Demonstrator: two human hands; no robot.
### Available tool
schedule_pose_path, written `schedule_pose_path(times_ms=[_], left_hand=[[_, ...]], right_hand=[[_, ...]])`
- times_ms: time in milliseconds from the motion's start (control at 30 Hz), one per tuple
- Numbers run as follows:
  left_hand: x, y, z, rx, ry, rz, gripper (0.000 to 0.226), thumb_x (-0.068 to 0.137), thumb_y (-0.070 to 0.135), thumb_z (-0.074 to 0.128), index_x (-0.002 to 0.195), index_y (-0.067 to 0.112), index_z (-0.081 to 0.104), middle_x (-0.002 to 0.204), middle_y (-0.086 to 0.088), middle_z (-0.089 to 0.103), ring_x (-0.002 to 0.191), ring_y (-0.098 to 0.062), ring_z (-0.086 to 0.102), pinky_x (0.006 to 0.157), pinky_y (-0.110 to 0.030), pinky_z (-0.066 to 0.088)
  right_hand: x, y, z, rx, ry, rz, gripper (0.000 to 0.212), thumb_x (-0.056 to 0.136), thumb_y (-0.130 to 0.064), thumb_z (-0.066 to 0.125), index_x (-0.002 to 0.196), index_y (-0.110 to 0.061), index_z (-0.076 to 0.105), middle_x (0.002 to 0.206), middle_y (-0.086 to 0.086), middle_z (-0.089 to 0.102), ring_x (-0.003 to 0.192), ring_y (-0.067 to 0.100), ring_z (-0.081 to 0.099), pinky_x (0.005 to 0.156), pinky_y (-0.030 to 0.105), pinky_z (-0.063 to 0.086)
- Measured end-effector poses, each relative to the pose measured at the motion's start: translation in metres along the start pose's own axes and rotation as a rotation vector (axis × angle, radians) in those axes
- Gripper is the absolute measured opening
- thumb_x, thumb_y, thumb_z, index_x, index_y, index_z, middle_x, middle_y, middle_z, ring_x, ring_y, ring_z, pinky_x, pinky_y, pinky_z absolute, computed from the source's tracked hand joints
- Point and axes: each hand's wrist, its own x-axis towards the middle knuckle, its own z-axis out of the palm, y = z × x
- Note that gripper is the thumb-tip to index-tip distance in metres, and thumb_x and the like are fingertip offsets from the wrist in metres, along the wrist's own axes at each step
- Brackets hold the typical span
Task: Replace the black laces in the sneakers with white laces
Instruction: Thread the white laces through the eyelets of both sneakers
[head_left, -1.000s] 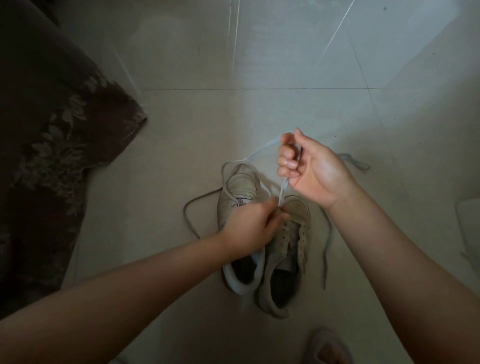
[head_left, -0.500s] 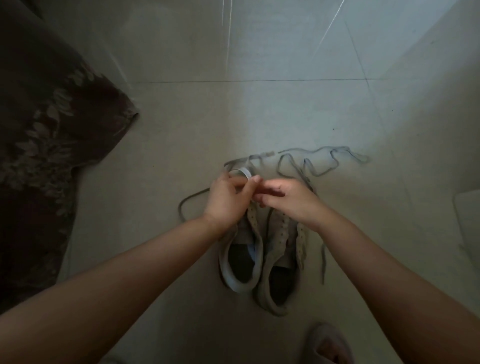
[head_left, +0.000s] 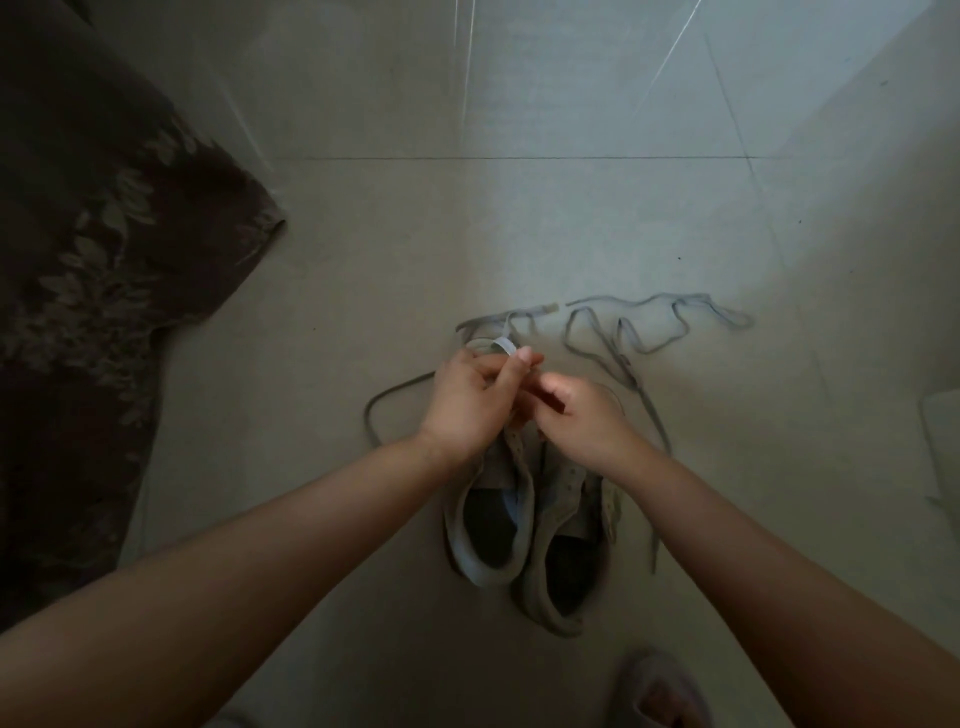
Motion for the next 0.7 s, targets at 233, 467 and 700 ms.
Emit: schedule_pose_path(times_ms=[233, 467, 700], left_hand=[[0.002, 0.012, 0.0, 0.395, 0.039, 0.115, 0.056, 0.083, 0.055, 0.031, 0.106, 0.025, 0.073, 0.098, -0.007, 0.06, 0.105, -0.023, 0.044, 0.093, -0.024, 0.028], [-0.02, -0.005, -0.01, 0.56, 0.209, -0.015, 0.034, 0.089, 0.046, 0.05, 0.097, 0.022, 0.072, 0.093, -0.008, 0.06, 0.099, -0.029, 0.049, 0.087, -0.034, 0.039], [-0.031, -0.012, -0.013, 0.734, 0.069, -0.105, 0.02, 0.084, 0.04, 0.059, 0.097, 0.032, 0.072, 0.094, 0.003, 0.051, 0.108, -0.021, 0.044, 0.087, -0.029, 0.031]], right_hand=[[0.004, 0.008, 0.002, 0.217, 0.239, -0.039, 0.015, 0.089, -0.021, 0.064, 0.085, -0.035, 0.068, 0.073, -0.015, 0.067, 0.072, -0.002, 0.06, 0.071, 0.025, 0.048], [0.004, 0.014, -0.004, 0.421, 0.328, 0.151, 0.009, 0.082, -0.003, 0.07, 0.087, -0.01, 0.071, 0.069, 0.003, 0.068, 0.061, 0.005, 0.063, 0.064, 0.017, 0.052], [0.005, 0.02, 0.007, 0.46, 0.236, 0.264, 0.017, 0.083, 0.001, 0.067, 0.08, -0.015, 0.067, 0.077, 0.002, 0.07, 0.065, 0.009, 0.069, 0.06, 0.019, 0.053]])
